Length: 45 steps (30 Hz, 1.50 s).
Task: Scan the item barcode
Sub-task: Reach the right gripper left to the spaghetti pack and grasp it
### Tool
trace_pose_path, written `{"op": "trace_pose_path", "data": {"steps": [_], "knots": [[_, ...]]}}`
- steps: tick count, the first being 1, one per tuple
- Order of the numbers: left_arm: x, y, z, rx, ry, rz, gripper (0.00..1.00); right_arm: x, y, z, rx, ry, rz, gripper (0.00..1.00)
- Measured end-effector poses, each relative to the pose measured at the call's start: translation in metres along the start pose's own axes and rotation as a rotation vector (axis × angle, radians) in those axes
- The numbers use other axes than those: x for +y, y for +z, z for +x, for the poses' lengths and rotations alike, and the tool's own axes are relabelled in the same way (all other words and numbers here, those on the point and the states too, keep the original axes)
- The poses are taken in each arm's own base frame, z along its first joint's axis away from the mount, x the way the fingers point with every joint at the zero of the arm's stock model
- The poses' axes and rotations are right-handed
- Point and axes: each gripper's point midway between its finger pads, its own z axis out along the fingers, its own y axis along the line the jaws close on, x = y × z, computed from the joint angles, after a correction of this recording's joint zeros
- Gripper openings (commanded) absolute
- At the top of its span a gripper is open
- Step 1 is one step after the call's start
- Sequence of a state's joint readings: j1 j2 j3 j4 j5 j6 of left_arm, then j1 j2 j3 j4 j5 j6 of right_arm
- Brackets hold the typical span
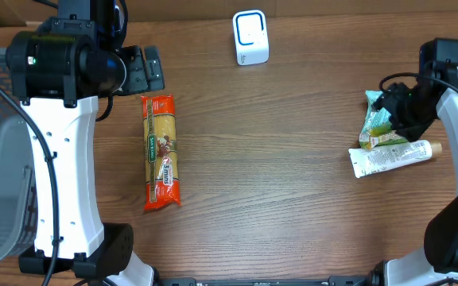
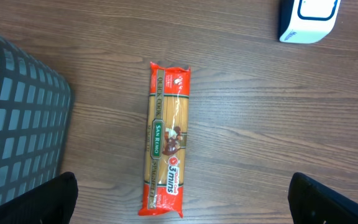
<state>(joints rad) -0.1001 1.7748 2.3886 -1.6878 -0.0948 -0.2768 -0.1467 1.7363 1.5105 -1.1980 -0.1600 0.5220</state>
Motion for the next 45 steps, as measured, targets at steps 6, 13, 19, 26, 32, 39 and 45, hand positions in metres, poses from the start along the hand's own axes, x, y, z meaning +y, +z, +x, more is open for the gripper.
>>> {"op": "trace_pose_path", "data": {"steps": [6, 13, 19, 26, 32, 39, 45], "knots": [[0.0, 0.0, 0.0, 0.0, 0.0, 0.0, 1.0, 0.038, 0.001, 0.024, 0.066, -0.165, -0.124, 0.84], [0.0, 0.0, 0.0, 0.0, 0.0, 0.0, 1.0, 0.109, 0.007, 0.07, 0.064, -0.426, -0.233, 0.98], [0.0, 0.0, 0.0, 0.0, 0.0, 0.0, 1.0, 0.184, 0.005, 0.129, 0.019, -0.681, -0.383, 0.98], [0.0, 0.0, 0.0, 0.0, 0.0, 0.0, 1.0, 0.238, -0.003, 0.167, -0.033, -0.862, -0.504, 0.99], [0.0, 0.0, 0.0, 0.0, 0.0, 0.0, 1.0, 0.285, 0.017, 0.184, -0.025, -0.968, -0.527, 1.0], [0.0, 0.0, 0.0, 0.0, 0.0, 0.0, 0.99, 0.321, 0.081, 0.232, 0.009, -1.119, -0.529, 1.0], [0.0, 0.0, 0.0, 0.0, 0.0, 0.0, 1.0, 0.339, 0.139, 0.283, 0.033, -1.25, -0.526, 1.0]]}}
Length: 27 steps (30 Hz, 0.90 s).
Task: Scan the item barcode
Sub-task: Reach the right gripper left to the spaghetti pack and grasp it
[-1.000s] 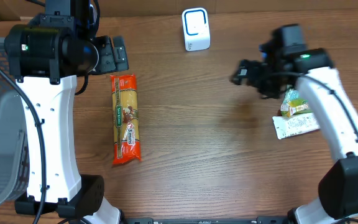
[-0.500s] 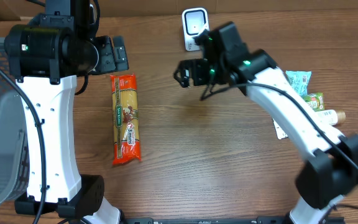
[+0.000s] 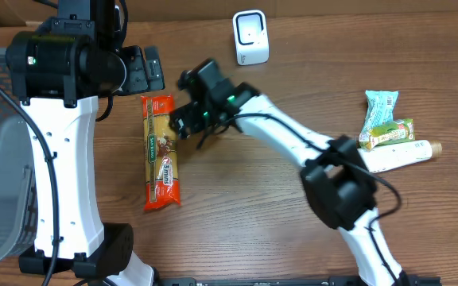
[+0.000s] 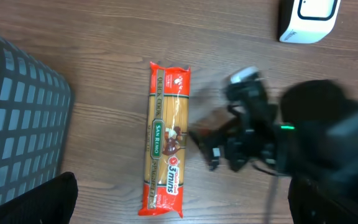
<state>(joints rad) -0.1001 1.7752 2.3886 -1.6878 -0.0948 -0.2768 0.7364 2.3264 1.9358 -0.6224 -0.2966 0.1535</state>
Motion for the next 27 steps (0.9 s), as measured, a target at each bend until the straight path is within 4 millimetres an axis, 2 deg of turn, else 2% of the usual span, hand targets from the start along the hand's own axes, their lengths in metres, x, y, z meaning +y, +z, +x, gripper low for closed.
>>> {"op": "trace_pose_path", "data": {"steps": [5, 14, 23, 27], "knots": [[0.0, 0.0, 0.0, 0.0, 0.0, 0.0, 1.0, 0.011, 0.032, 0.003, 0.011, -0.094, 0.045, 1.0], [0.0, 0.0, 0.0, -0.001, 0.0, 0.0, 1.0, 0.043, 0.063, 0.001, -0.07, -0.249, 0.126, 1.0], [0.0, 0.0, 0.0, 0.0, 0.0, 0.0, 1.0, 0.038, 0.076, 0.008, -0.063, -0.262, 0.156, 0.99], [0.0, 0.0, 0.0, 0.0, 0.0, 0.0, 1.0, 0.035, 0.076, 0.014, -0.036, -0.212, 0.165, 0.69]]}}
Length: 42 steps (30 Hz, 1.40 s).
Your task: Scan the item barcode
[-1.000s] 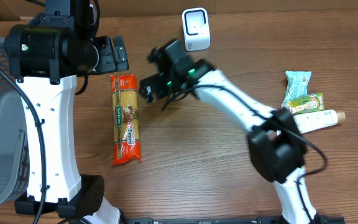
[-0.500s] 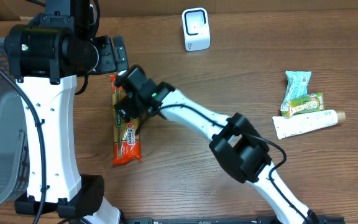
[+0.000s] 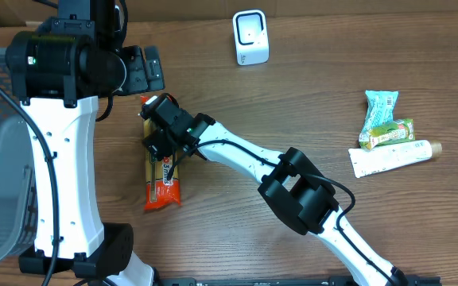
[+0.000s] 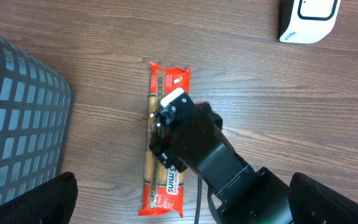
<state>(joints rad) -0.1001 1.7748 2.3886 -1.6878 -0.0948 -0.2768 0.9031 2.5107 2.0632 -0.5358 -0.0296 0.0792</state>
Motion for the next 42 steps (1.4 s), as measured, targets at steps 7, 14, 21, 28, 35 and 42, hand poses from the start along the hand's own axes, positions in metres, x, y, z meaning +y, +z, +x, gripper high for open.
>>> {"op": "trace_pose_path", "data": {"steps": [7, 14, 21, 28, 35, 42], "knots": [[0.0, 0.0, 0.0, 0.0, 0.0, 0.0, 1.0, 0.004, -0.007, 0.01, 0.072, 0.043, -0.033, 0.44], [0.0, 0.0, 0.0, 0.0, 0.0, 0.0, 1.0, 0.014, -0.018, 0.028, 0.175, 0.112, -0.166, 0.23], [0.0, 0.0, 0.0, 0.0, 0.0, 0.0, 1.0, 0.019, -0.029, 0.039, 0.245, 0.163, -0.229, 0.04], [0.0, 0.0, 0.0, 0.0, 0.0, 0.0, 1.0, 0.017, -0.033, 0.043, 0.274, 0.188, -0.26, 0.04], [0.0, 0.0, 0.0, 0.0, 0.0, 0.0, 1.0, 0.004, -0.039, 0.05, 0.316, 0.238, -0.265, 0.04], [0.0, 0.0, 0.0, 0.0, 0.0, 0.0, 1.0, -0.047, -0.054, 0.057, 0.372, 0.378, -0.202, 0.04]]}}
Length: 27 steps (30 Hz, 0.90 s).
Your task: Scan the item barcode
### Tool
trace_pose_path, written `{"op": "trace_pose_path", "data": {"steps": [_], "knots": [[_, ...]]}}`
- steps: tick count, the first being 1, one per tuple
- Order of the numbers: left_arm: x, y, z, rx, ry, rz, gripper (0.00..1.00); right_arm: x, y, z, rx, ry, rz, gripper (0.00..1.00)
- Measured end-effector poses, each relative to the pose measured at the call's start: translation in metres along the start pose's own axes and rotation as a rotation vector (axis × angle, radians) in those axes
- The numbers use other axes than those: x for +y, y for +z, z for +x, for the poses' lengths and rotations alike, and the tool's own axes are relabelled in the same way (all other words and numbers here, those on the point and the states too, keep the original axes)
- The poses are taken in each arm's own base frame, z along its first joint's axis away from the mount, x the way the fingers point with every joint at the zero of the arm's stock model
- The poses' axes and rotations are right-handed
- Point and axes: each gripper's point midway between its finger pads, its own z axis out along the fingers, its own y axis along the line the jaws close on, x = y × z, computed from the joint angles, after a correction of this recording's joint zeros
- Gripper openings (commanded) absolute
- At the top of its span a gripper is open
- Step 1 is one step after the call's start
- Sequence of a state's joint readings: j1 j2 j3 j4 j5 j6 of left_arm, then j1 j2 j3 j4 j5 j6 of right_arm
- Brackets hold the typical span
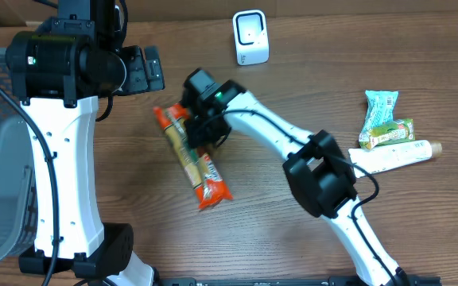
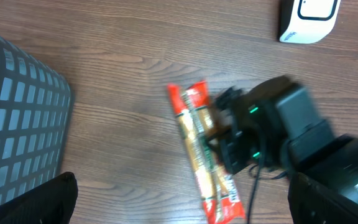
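Note:
The orange-red pasta packet (image 1: 195,165) now lies slanted, its upper end toward the back left; the left wrist view shows it blurred (image 2: 202,163). My right gripper (image 1: 200,132) is shut on its middle, also seen from above in the left wrist view (image 2: 232,138). The white barcode scanner (image 1: 250,37) stands at the back of the table (image 2: 308,18). My left gripper (image 1: 141,70) hangs high over the back left, open and holding nothing, with only its dark fingers (image 2: 55,200) showing in the lower corners of its wrist view.
A grey mesh basket fills the left edge (image 2: 17,118). Two green snack packs (image 1: 382,117) and a white tube (image 1: 393,157) lie at the far right. The right arm (image 1: 293,139) stretches across the middle of the wooden table (image 1: 293,230).
The pasta packet has swung from lying straight to slanting, and has shifted right with the right gripper shut on it. The left arm has not moved.
First the right gripper was by the snacks at the far right and the packet lay straight on the left. Then that gripper was beside the packet, then on top of it. Now it holds the packet, turned and shifted toward the middle.

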<state>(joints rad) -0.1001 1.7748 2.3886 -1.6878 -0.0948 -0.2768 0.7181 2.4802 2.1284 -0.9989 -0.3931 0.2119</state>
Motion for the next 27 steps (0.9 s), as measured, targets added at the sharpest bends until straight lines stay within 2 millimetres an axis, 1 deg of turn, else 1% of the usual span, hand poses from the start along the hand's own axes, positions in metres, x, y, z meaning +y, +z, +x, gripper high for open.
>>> {"op": "trace_pose_path", "data": {"steps": [2, 4, 7, 10, 13, 15, 19, 21, 23, 25, 27], "knots": [[0.0, 0.0, 0.0, 0.0, 0.0, 0.0, 1.0, -0.017, -0.009, -0.001, 0.011, 0.044, 0.02, 0.04], [0.0, 0.0, 0.0, 0.0, 0.0, 0.0, 1.0, -0.04, -0.024, 0.002, 0.033, 0.105, 0.055, 0.04], [0.0, 0.0, 0.0, 0.0, 0.0, 0.0, 1.0, -0.073, -0.044, 0.011, 0.079, 0.186, 0.105, 0.04], [0.0, 0.0, 0.0, 0.0, 0.0, 0.0, 1.0, -0.096, -0.062, 0.018, 0.113, 0.225, 0.139, 0.13], [0.0, 0.0, 0.0, 0.0, 0.0, 0.0, 1.0, -0.112, -0.081, 0.026, 0.149, 0.23, 0.174, 0.33], [0.0, 0.0, 0.0, 0.0, 0.0, 0.0, 0.99, -0.113, -0.093, 0.029, 0.164, 0.214, 0.185, 0.49], [0.0, 0.0, 0.0, 0.0, 0.0, 0.0, 1.0, -0.102, -0.118, 0.021, 0.143, 0.14, 0.217, 0.64], [0.0, 0.0, 0.0, 0.0, 0.0, 0.0, 1.0, -0.096, -0.127, 0.018, 0.127, 0.105, 0.239, 0.69], [0.0, 0.0, 0.0, 0.0, 0.0, 0.0, 1.0, -0.092, -0.129, 0.021, 0.142, 0.092, 0.256, 0.78], [0.0, 0.0, 0.0, 0.0, 0.0, 0.0, 1.0, -0.089, -0.127, 0.027, 0.163, 0.077, 0.276, 0.93], [0.0, 0.0, 0.0, 0.0, 0.0, 0.0, 1.0, -0.086, -0.125, 0.029, 0.171, 0.063, 0.307, 1.0]]}}
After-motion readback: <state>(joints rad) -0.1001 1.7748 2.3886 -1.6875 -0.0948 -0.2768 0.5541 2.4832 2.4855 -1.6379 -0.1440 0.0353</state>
